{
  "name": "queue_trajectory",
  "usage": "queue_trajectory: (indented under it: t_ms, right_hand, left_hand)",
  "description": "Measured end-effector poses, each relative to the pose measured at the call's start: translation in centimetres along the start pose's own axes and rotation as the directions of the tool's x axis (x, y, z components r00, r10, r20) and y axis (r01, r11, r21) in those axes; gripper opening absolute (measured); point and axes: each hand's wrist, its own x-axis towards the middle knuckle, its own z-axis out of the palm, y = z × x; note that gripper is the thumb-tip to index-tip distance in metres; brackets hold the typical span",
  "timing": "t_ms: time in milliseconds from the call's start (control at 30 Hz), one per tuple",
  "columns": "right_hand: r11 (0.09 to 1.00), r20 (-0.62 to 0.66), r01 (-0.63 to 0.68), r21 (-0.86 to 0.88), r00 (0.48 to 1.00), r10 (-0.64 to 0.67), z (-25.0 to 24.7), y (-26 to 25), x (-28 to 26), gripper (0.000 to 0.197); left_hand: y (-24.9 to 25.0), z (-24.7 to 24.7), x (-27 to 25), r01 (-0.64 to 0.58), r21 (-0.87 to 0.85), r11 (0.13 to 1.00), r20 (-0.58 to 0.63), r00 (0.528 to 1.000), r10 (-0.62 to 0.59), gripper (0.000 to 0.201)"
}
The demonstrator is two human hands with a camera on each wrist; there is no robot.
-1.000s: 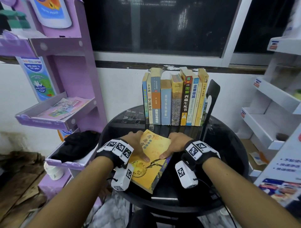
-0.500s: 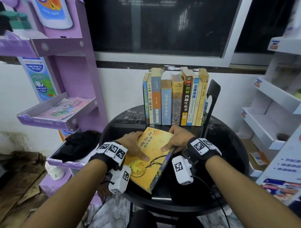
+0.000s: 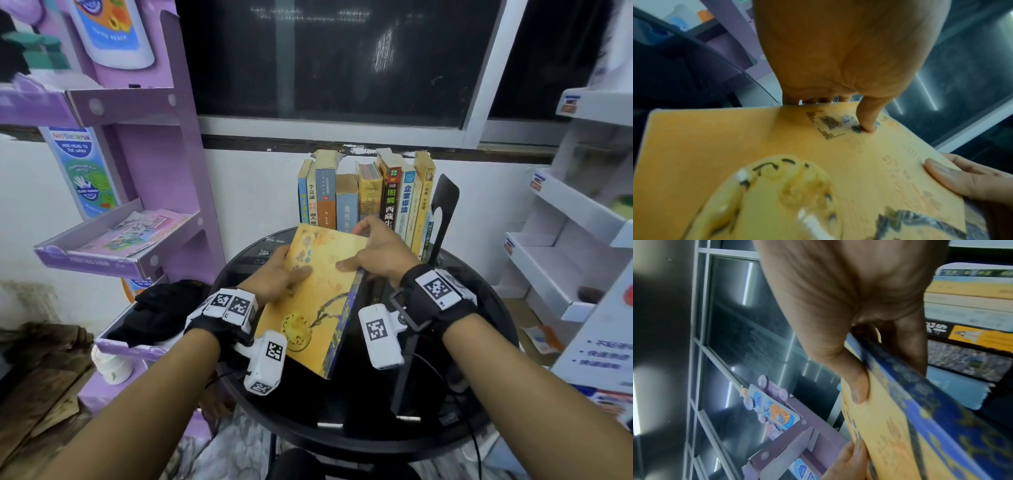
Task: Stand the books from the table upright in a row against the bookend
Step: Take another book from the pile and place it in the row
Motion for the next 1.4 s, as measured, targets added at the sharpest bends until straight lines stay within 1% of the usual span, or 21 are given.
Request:
queue_trajectory:
  t_ms: [67, 133, 233, 300, 367, 400, 433, 500, 567, 600, 667, 733, 800, 900, 1000, 1167, 1200, 1267, 1333, 1400]
  right_hand:
    - [0.996, -0.072, 0.087, 0.004, 0.994, -0.086, -0.3, -1.0, -0.4, 0.055]
    - [0.987, -0.126, 0.158, 0.016, 0.98, -0.155, -0.5, -1.8, -0.9, 0.052]
    - [0.974, -0.186, 0.21, 0.082, 0.964, -0.192, -0.6, -2.8, -1.7, 0.048]
    - [0.961, -0.18, 0.213, 0.177, 0.967, -0.181, -0.6, -3.1, -2.2, 0.043]
    - [0.94, -0.138, 0.198, 0.277, 0.977, -0.164, -0.4, -3.3, -2.8, 0.037]
    - [0.938, -0.121, 0.195, 0.288, 0.979, -0.167, -0.3, -3.4, -3.1, 0.034]
    - [0.943, -0.109, 0.206, 0.26, 0.977, -0.183, -0.2, -3.3, -3.3, 0.032]
    - [0.959, -0.084, 0.252, 0.129, 0.967, -0.242, -0.1, -3.3, -3.9, 0.033]
    - [0.956, -0.032, 0.293, 0.006, 0.956, -0.293, -0.1, -3.1, -4.4, 0.041]
    - [0.953, -0.005, 0.301, -0.024, 0.953, -0.302, 0.0, -3.0, -4.7, 0.046]
    - [0.949, 0.03, 0.307, -0.074, 0.952, -0.306, 0.2, -2.8, -5.0, 0.059]
    - [0.94, 0.039, 0.315, -0.135, 0.949, -0.313, 0.4, -2.7, -5.2, 0.069]
    - [0.937, 0.025, 0.314, -0.153, 0.949, -0.314, 0.6, -2.5, -5.3, 0.073]
    - [0.935, -0.004, 0.322, -0.147, 0.945, -0.326, 1.0, -2.4, -5.7, 0.071]
    - [0.926, -0.038, 0.33, -0.185, 0.939, -0.343, 1.6, -2.4, -5.9, 0.072]
    - [0.936, -0.041, 0.318, -0.154, 0.944, -0.328, 0.4, -2.0, -5.9, 0.069]
    - [0.939, -0.051, 0.316, -0.137, 0.944, -0.325, -0.1, -2.1, -6.0, 0.067]
    - [0.945, -0.073, 0.305, -0.114, 0.947, -0.314, -1.4, -2.2, -5.9, 0.065]
    - [0.95, -0.087, 0.293, -0.106, 0.949, -0.302, -2.9, -2.2, -6.0, 0.064]
    - [0.949, -0.096, 0.292, -0.118, 0.948, -0.304, -4.5, -2.0, -6.0, 0.064]
  left_hand:
    - [0.4, 0.2, 0.3, -0.045, -0.079, 0.996, -0.068, 0.997, 0.039, 0.05]
    - [0.7, 0.4, 0.6, -0.092, -0.168, 0.981, -0.127, 0.989, 0.071, 0.046]
    - [1.0, 0.6, 0.7, -0.141, -0.283, 0.949, -0.16, 0.982, 0.098, 0.041]
    - [1.0, 0.6, 0.7, -0.169, -0.364, 0.916, -0.158, 0.98, 0.118, 0.037]
    - [0.9, 0.5, 0.5, -0.196, -0.424, 0.884, -0.146, 0.978, 0.147, 0.037]
    - [0.8, 0.5, 0.4, -0.207, -0.45, 0.869, -0.136, 0.977, 0.162, 0.039]
    - [0.7, 0.5, 0.4, -0.215, -0.478, 0.851, -0.126, 0.976, 0.176, 0.042]
    - [0.4, 0.6, 0.3, -0.232, -0.515, 0.825, -0.115, 0.973, 0.202, 0.051]
    - [0.2, 0.7, 0.3, -0.24, -0.536, 0.809, -0.108, 0.97, 0.216, 0.056]
    - [0.2, 0.9, 0.3, -0.244, -0.541, 0.805, -0.104, 0.969, 0.224, 0.057]
    - [0.1, 1.2, 0.3, -0.253, -0.552, 0.795, -0.093, 0.966, 0.243, 0.057]
    - [0.2, 1.5, 0.3, -0.259, -0.562, 0.786, -0.083, 0.963, 0.258, 0.057]
    - [0.6, 2.0, 0.2, -0.259, -0.58, 0.772, -0.075, 0.961, 0.266, 0.055]
    - [1.4, 2.8, 0.3, -0.254, -0.608, 0.752, -0.066, 0.96, 0.271, 0.049]
    - [1.9, 3.1, 0.7, -0.246, -0.596, 0.764, -0.059, 0.963, 0.263, 0.048]
    - [2.7, 2.7, 1.1, -0.23, -0.51, 0.829, -0.005, 0.964, 0.265, 0.039]
    - [3.3, 2.8, 0.9, -0.238, -0.46, 0.856, 0.004, 0.963, 0.27, 0.034]
    - [4.3, 3.0, 1.2, -0.277, -0.323, 0.905, -0.026, 0.958, 0.284, 0.028]
    - [5.2, 3.2, 2.0, -0.338, -0.203, 0.919, -0.07, 0.941, 0.33, 0.024]
    - [5.8, 3.4, 3.1, -0.395, -0.08, 0.915, -0.09, 0.917, 0.388, 0.026]
